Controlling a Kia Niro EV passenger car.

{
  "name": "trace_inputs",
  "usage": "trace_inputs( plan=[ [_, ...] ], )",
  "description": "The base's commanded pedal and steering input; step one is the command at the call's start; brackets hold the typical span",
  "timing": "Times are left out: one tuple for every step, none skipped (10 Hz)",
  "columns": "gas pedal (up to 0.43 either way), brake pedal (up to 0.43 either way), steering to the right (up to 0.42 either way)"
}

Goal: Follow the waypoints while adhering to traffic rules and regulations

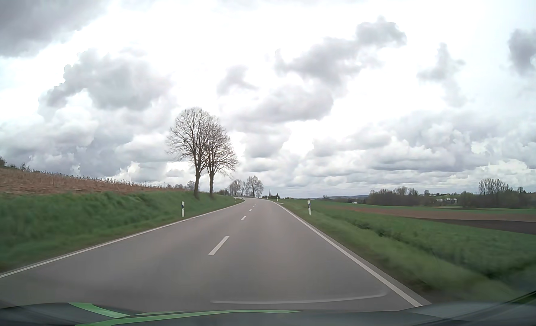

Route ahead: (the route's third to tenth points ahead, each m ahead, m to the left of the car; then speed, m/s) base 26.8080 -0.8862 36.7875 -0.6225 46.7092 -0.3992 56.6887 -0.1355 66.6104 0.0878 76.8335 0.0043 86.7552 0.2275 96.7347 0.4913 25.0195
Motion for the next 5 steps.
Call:
trace_inputs(
  plan=[
    [0.280,0.000,0.002],
    [0.280,0.000,0.001],
    [0.280,0.000,0.001],
    [0.280,0.000,0.001],
    [0.280,0.000,0.001]
  ],
)
